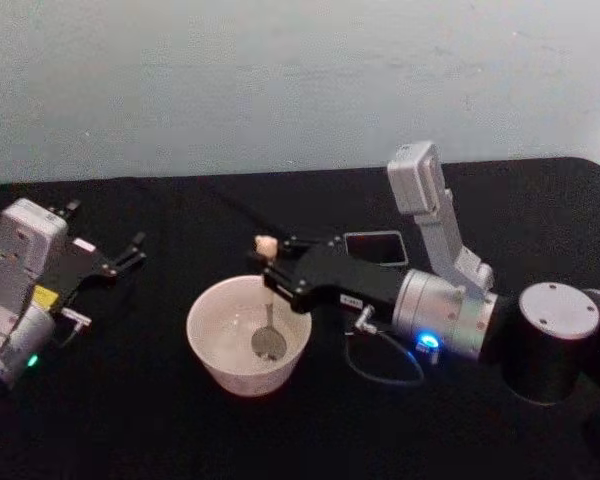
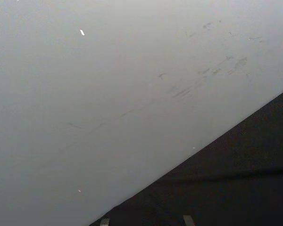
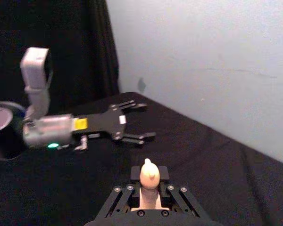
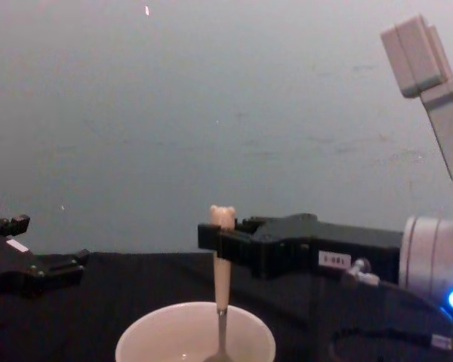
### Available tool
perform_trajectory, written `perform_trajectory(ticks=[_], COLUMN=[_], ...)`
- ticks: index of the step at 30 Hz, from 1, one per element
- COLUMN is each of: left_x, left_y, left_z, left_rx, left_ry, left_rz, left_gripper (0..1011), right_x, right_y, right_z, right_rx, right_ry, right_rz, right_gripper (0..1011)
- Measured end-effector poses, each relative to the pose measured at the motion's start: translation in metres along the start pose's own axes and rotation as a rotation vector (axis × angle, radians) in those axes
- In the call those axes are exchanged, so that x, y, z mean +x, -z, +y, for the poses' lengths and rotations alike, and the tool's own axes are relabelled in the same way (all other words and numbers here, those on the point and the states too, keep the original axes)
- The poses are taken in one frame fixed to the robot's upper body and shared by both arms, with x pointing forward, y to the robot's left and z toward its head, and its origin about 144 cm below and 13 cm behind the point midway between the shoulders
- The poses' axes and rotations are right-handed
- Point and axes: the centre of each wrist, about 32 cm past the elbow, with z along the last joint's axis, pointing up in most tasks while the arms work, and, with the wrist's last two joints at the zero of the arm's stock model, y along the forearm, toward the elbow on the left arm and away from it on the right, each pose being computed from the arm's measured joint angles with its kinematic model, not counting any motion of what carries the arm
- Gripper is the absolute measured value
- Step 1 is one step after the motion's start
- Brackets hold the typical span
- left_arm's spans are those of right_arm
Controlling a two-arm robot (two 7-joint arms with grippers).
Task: Pick up the stirring spoon with one hand, stir inside the cup, then place it back in its original position.
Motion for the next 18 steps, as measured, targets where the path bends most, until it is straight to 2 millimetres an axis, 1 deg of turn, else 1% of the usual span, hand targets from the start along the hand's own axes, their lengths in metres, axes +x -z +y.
perform_trajectory(ticks=[4, 9, 13, 18], left_x=[0.000, 0.000, 0.000, 0.000], left_y=[0.000, 0.000, 0.000, 0.000], left_z=[0.000, 0.000, 0.000, 0.000], left_rx=[0.000, 0.000, 0.000, 0.000], left_ry=[0.000, 0.000, 0.000, 0.000], left_rz=[0.000, 0.000, 0.000, 0.000], left_gripper=[1001, 1001, 1001, 1001], right_x=[-0.007, -0.014, -0.018, -0.018], right_y=[0.002, 0.003, 0.001, -0.003], right_z=[-0.002, 0.002, 0.010, 0.021], right_rx=[-0.008, -0.010, 0.000, 0.010], right_ry=[-0.030, -0.059, -0.072, -0.065], right_rz=[-0.001, -0.002, -0.005, -0.013], right_gripper=[227, 227, 227, 227])
